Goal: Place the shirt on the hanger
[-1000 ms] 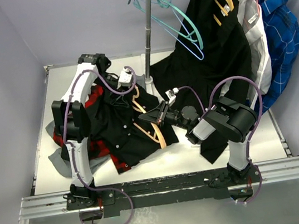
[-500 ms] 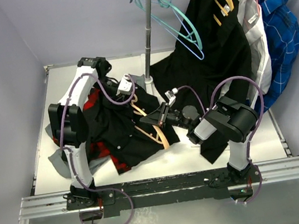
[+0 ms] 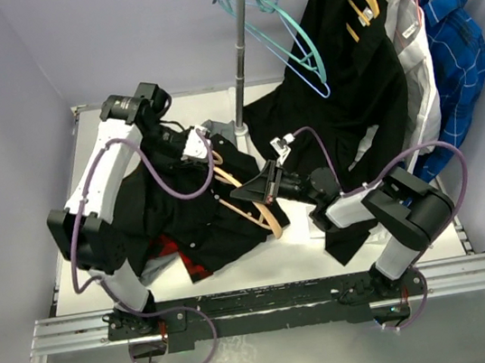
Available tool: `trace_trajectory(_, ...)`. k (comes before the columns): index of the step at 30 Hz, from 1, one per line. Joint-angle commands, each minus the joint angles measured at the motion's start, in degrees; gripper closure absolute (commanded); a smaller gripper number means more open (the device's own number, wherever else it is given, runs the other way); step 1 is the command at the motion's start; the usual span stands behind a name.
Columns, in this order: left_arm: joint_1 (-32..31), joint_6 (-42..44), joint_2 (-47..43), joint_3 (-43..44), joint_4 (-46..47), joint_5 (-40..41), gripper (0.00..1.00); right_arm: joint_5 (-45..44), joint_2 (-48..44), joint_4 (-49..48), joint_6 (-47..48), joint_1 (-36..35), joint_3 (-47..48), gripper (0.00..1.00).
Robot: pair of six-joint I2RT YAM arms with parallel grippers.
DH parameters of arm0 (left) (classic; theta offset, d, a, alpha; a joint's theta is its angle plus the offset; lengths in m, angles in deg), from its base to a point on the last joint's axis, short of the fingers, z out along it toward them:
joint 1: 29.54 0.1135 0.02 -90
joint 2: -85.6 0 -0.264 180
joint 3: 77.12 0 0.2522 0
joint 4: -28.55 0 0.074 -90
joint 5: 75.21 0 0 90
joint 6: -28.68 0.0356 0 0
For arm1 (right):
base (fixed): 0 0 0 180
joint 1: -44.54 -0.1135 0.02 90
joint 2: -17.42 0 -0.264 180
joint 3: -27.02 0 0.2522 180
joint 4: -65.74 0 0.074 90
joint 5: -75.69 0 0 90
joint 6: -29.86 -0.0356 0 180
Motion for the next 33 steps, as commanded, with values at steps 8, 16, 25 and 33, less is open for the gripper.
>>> trace_trajectory(8, -3.2, -12.8, -16.6, -4.3, -2.3, -7.0, 1.00, 0.5, -8.7, -18.1, 1.0, 2.8, -1.1, 1.00)
trace_trajectory(16, -9.1, -21.8, -16.6, -7.6, -2.3, 2.5, 0.44, 4.0, -12.8, -17.3, 0.6, 2.8, 0.8, 1.00)
trace_trajectory(25, -12.0, -24.1, -15.2, -9.3, -2.3, 6.0, 0.55, 5.1, -17.1, -14.9, 1.3, 2.8, 1.9, 1.00)
trace_trajectory(33, -13.7, -23.6, -15.5, -12.2, -2.4, 9.2, 1.00, 3.0, -20.5, -13.8, 1.9, 2.8, 1.8, 1.00)
